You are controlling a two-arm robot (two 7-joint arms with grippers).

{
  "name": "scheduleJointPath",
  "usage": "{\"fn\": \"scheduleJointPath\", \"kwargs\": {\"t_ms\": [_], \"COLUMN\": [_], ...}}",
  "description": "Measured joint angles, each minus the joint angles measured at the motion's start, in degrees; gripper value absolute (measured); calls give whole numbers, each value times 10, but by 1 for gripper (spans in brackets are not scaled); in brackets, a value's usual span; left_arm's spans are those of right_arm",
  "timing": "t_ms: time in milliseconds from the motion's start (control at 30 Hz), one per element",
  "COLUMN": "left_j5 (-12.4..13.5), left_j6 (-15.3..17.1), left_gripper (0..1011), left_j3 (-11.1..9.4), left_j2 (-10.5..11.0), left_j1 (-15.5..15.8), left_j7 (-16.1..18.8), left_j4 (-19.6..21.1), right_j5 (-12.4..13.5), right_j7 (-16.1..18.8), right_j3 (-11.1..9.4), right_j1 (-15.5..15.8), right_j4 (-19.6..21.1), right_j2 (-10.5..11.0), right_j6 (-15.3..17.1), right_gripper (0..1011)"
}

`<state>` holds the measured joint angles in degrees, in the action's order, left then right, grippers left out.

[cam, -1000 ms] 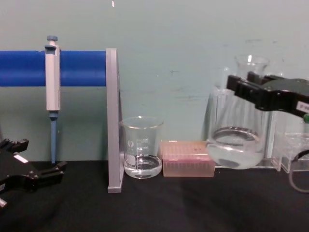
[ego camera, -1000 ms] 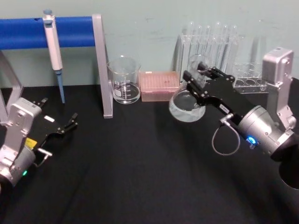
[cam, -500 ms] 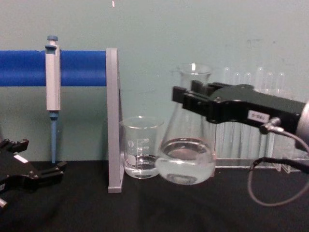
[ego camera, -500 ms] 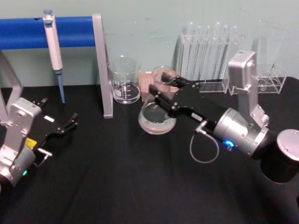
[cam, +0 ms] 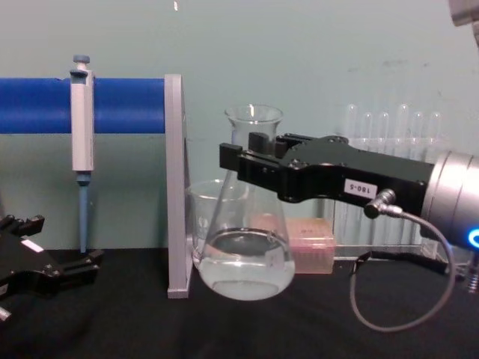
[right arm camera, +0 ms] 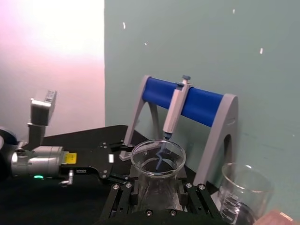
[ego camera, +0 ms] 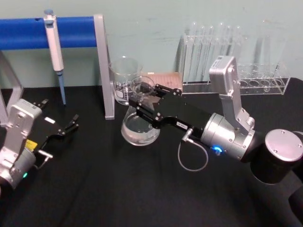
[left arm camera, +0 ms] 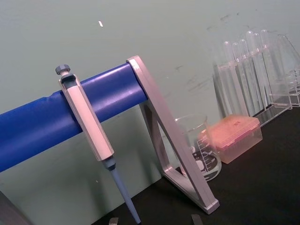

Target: Grasp the erlenmeyer flask with one hand, shake it three times, then place it back.

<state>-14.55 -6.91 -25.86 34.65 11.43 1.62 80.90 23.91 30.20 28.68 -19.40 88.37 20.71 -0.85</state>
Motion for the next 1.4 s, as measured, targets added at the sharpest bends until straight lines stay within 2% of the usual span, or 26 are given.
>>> {"fn": "scheduleJointPath", "kwargs": {"t_ms": [233,300,400,433,467,600,700,733,967,1067,1167,1267,1400], "left_j5": [0,0,0,0,0,0,0,0,0,0,0,0,0], "left_j6": [0,0,0,0,0,0,0,0,0,0,0,0,0], "left_gripper": [1001,1001,1001,1001,1001,1001,1001,1001,1001,1001,1001,1001,1001], "left_j3": [0,0,0,0,0,0,0,0,0,0,0,0,0], "left_j2": [0,0,0,0,0,0,0,0,0,0,0,0,0], "left_j1": [0,0,0,0,0,0,0,0,0,0,0,0,0], "left_j7": [0,0,0,0,0,0,0,0,0,0,0,0,0], "left_j4": [0,0,0,0,0,0,0,0,0,0,0,0,0], "right_j5": [-16,-26,-31,-35,-35,-45,-48,-49,-56,-59,-62,-63,-64], "right_j7": [-40,-63,-78,-88,-88,-128,-145,-157,-195,-200,-198,-192,-168], "right_j3": [-12,-25,-38,-48,-48,-89,-108,-122,-169,-180,-184,-183,-172], "right_j1": [11,20,28,35,35,64,78,89,124,131,133,131,119], "right_j4": [7,13,18,22,22,42,50,57,79,84,84,81,72], "right_j2": [2,4,6,8,8,16,19,20,21,19,15,12,3], "right_j6": [-5,-7,-7,-7,-7,-7,-6,-5,2,4,5,6,9], "right_gripper": [450,450,451,451,451,450,450,450,450,450,451,450,450]}}
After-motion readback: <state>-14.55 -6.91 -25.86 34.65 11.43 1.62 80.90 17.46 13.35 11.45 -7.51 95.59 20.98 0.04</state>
